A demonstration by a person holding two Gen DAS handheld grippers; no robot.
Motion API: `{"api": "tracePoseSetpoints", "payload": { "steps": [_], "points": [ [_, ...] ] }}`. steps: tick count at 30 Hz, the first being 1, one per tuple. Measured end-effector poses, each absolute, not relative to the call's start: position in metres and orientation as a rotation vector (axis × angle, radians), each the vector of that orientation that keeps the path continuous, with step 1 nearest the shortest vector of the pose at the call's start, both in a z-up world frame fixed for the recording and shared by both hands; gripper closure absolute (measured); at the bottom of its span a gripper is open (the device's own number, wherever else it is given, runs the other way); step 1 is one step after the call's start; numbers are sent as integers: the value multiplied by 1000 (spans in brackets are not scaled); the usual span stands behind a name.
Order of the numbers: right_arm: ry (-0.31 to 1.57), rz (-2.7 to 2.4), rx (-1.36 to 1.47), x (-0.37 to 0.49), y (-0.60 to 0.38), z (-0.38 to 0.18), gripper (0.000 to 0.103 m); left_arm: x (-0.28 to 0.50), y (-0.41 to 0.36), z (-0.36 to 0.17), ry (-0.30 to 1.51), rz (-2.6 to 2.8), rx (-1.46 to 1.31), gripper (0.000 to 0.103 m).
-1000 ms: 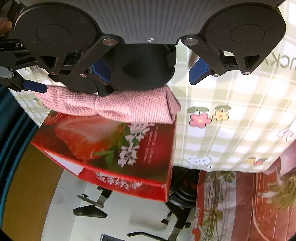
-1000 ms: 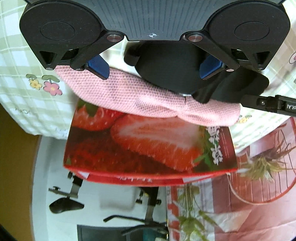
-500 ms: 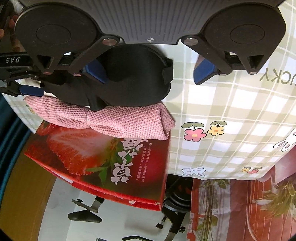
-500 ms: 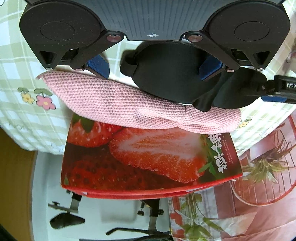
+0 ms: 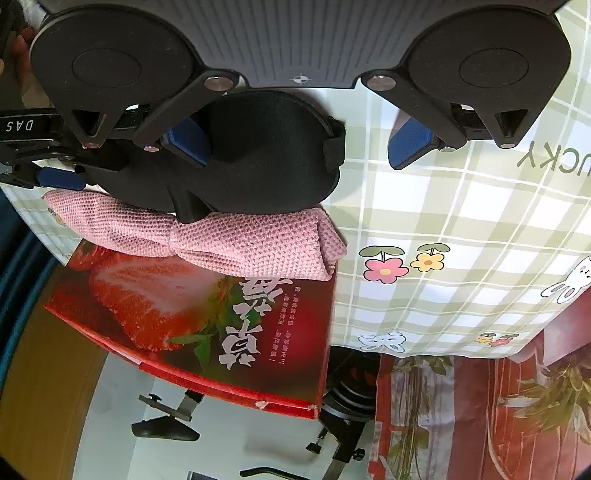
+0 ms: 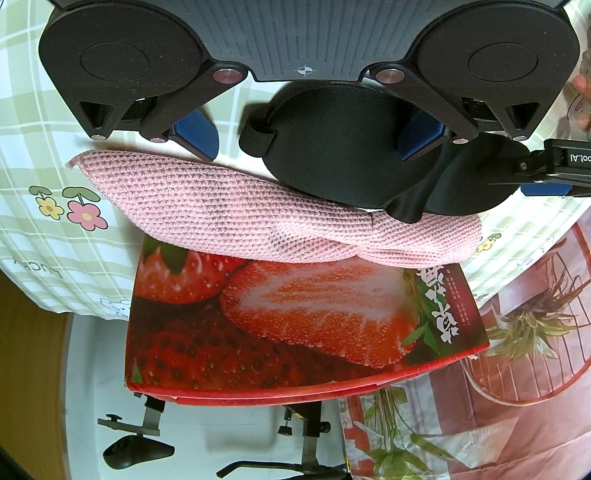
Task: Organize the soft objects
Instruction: 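Move both grippers down to the black eye mask beside the pink cloth, then close the left gripper on the eye mask while the right gripper grips its strap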
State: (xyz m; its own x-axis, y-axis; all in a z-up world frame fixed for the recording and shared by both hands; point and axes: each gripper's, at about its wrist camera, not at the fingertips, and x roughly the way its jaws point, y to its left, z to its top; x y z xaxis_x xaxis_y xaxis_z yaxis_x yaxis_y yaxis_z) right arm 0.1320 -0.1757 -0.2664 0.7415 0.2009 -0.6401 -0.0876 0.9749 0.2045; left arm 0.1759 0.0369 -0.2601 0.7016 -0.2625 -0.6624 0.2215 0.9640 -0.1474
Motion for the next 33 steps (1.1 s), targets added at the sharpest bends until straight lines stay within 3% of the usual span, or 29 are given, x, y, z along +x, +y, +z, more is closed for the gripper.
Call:
{"api": "tracePoseSetpoints", "payload": {
  "steps": [11,14,16,21,33],
  "points": [
    [719,158,165,132,-176,-267,0,176,40,-257,758,-267,-88,0],
    [718,158,165,132,-176,-267,0,175,49,-254,761,-259,-144,9],
    [718,159,165,132,-175,-267,0,174,55,-253,760,-282,-183,31],
    [718,158,166,132,-176,-267,0,171,58,-252,764,-309,-219,47],
    [721,189,162,131,-174,-266,0,166,51,-256,744,-296,-164,50]
  ]
}}
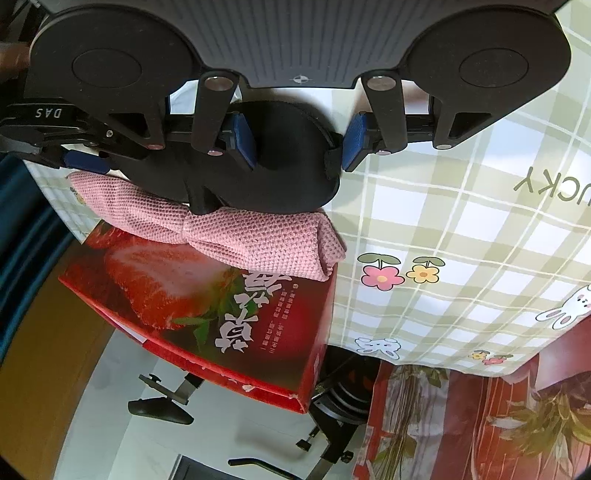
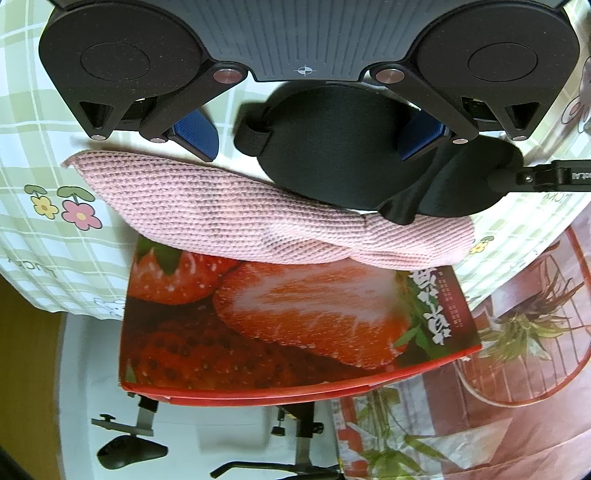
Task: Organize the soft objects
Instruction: 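Close the left gripper on the eye mask while the right gripper grips its strap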
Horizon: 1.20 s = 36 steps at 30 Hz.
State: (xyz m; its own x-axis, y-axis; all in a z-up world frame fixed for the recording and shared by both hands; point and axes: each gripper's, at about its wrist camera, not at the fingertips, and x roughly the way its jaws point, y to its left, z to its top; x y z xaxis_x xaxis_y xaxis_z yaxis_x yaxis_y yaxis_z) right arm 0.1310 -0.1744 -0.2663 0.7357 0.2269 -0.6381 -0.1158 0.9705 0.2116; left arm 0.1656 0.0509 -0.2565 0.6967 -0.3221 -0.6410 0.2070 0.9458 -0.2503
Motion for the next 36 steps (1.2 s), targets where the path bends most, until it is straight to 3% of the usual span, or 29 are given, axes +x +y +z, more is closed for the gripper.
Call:
{"api": "tracePoseSetpoints", "payload": {
  "steps": [15,29,36],
  "points": [
    [727,284,187,129,-175,-264,1,160,44,-258,718,-290,-94,49],
    [545,342,376,107,-211,-260,36,158,41,-258,708,-290,-72,49],
    [554,326,464,113,-224,-259,37,157,40,-259,704,-289,-60,49]
  ]
}}
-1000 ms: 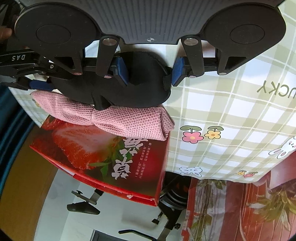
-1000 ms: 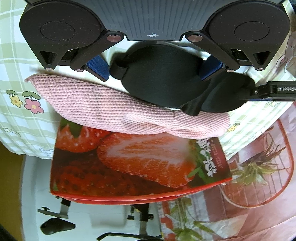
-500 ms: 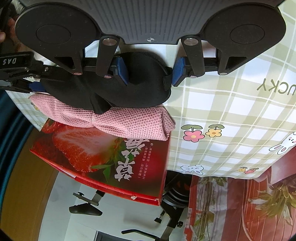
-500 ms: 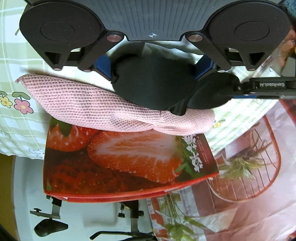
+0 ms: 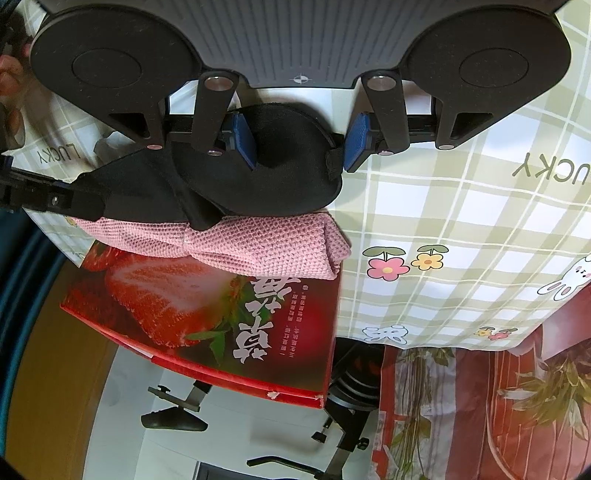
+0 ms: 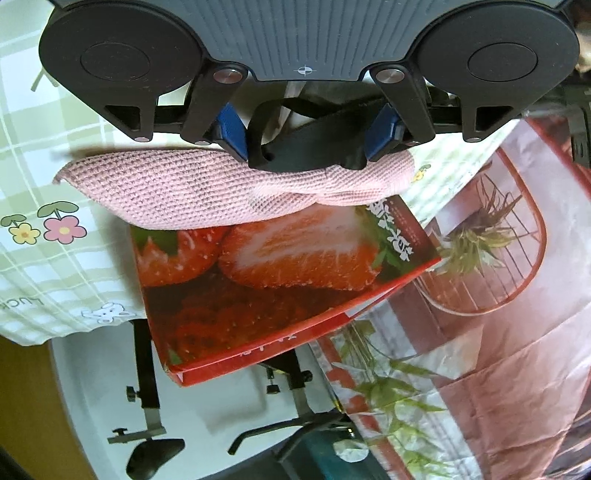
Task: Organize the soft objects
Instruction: 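Close the left gripper on the eye mask while the right gripper grips its strap, then lift the black eye mask with both grippers over the red box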
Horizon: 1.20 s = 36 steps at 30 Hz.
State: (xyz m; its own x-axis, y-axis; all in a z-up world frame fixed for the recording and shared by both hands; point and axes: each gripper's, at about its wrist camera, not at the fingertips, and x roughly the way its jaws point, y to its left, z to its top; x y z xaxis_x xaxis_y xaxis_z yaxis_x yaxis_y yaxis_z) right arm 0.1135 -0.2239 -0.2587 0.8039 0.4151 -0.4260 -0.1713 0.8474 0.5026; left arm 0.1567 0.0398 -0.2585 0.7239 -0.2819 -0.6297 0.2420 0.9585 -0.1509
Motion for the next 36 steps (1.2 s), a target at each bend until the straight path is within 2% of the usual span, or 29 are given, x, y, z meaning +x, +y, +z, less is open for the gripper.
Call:
{"api": "tracePoseSetpoints", "payload": {
  "steps": [11,17,23,36],
  "points": [
    [628,232,551,125,-223,-265,64,156,41,-258,702,-293,-60,49],
    [628,196,533,122,-224,-274,75,156,40,-258,703,-294,-66,49],
    [627,189,430,121,-212,-274,80,160,50,-256,723,-294,-144,48],
    [631,222,302,121,-192,-270,82,166,59,-253,767,-226,-291,47]
  ]
}}
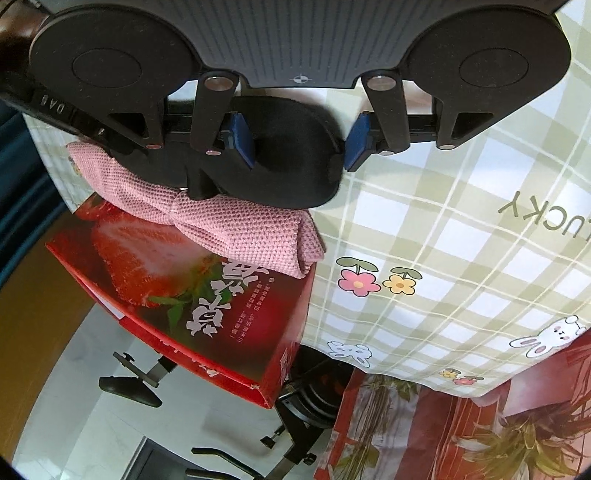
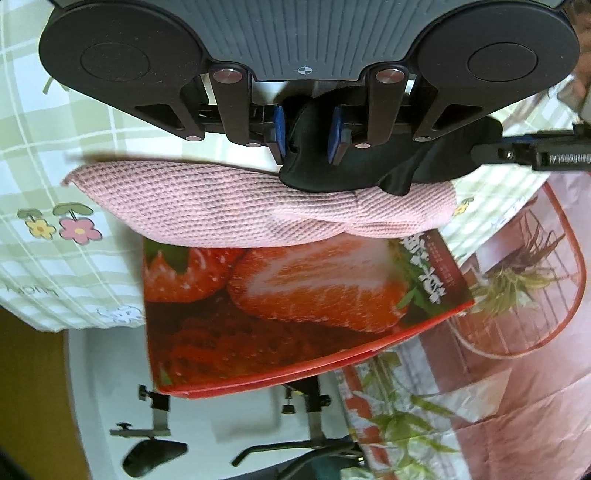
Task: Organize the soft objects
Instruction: 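Lift the black eye mask with both grippers over the red box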
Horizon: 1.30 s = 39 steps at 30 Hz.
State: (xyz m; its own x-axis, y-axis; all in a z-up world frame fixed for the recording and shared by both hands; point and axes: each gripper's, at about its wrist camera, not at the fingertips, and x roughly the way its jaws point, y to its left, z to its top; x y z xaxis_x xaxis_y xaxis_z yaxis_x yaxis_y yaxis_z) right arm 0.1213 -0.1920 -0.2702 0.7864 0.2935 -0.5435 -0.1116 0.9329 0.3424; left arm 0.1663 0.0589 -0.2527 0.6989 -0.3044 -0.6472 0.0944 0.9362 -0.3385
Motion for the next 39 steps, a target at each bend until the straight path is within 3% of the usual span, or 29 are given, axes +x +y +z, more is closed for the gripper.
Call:
{"api": "tracePoseSetpoints", "payload": {
  "steps": [5,10,18,28,39],
  "points": [
    [615,240,271,119,-188,-268,83,167,62,-253,786,-257,-333,47],
    [572,257,239,112,-184,-262,84,160,65,-244,743,-242,-305,69],
    [490,319,195,97,-178,-233,88,137,57,-211,643,-250,-166,84],
    [293,337,110,95,-188,-162,90,120,37,-142,373,-273,-11,86],
    [187,276,1,155,-201,-102,91,184,-9,-104,250,-293,41,86]
  ]
}}
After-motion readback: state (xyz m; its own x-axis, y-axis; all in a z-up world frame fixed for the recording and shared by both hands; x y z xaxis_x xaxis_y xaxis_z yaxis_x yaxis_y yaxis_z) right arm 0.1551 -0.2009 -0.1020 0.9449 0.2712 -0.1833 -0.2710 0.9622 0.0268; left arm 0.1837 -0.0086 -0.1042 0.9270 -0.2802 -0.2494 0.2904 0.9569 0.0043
